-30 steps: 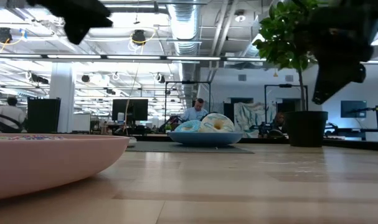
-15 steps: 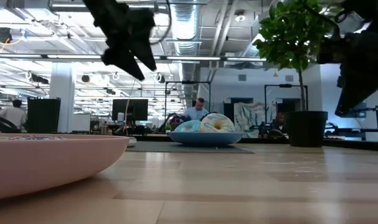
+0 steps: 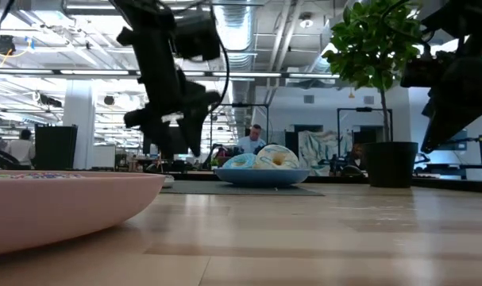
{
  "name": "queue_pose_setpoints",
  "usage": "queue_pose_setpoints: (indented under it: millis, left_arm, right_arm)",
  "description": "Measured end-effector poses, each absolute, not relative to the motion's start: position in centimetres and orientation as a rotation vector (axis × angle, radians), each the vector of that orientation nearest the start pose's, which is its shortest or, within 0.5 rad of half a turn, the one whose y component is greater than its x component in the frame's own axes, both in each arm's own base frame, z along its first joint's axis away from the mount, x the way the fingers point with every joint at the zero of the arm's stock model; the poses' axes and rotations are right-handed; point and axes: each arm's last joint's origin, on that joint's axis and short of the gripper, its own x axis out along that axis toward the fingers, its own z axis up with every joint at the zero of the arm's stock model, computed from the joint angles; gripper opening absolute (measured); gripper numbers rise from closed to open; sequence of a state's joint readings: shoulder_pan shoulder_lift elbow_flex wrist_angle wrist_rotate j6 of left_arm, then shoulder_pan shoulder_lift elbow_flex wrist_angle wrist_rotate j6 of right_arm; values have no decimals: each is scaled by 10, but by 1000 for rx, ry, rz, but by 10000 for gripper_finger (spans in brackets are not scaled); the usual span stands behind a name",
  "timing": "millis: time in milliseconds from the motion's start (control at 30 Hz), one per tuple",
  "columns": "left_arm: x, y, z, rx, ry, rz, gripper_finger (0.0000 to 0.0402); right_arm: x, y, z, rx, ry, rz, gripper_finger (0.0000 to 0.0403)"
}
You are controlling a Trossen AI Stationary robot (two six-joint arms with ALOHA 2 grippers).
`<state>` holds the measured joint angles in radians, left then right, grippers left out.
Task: Pick & Place donuts
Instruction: Put the small dark blue donut on the pink plate
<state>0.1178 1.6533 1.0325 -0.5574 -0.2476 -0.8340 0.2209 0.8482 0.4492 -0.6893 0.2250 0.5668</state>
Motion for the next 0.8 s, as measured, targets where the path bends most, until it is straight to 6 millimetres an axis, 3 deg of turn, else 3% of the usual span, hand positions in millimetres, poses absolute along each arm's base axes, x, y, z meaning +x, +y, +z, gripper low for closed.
queue_pose_setpoints:
  millis: [233,800]
  left_arm:
    - [308,55,173,-717,1002,875,290]
    - [299,54,170,-696,1064,943,290]
  right_arm:
    - [139,24,177,283,1022,-258,0]
    - [139,24,177,283,1022,-256,1]
